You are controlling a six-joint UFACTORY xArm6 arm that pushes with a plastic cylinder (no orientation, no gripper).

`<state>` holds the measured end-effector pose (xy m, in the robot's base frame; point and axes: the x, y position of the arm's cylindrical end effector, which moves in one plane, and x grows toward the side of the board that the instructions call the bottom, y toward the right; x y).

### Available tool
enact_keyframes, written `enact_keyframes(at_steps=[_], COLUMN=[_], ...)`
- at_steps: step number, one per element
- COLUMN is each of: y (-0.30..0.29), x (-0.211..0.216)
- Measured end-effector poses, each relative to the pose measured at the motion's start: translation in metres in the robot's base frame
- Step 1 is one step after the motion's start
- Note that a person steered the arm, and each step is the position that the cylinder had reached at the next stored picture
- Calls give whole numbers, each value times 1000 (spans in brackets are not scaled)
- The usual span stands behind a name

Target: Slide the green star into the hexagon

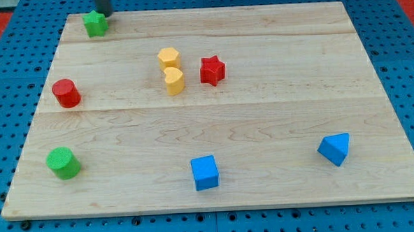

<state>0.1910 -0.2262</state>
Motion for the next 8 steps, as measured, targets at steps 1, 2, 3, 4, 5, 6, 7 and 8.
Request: enact_keyframes(at_steps=[1,2,3,4,5,6,7,8], y=[-47,-16,26,-7,-9,55,97,87], x=[4,52,73,6,1,18,74,72])
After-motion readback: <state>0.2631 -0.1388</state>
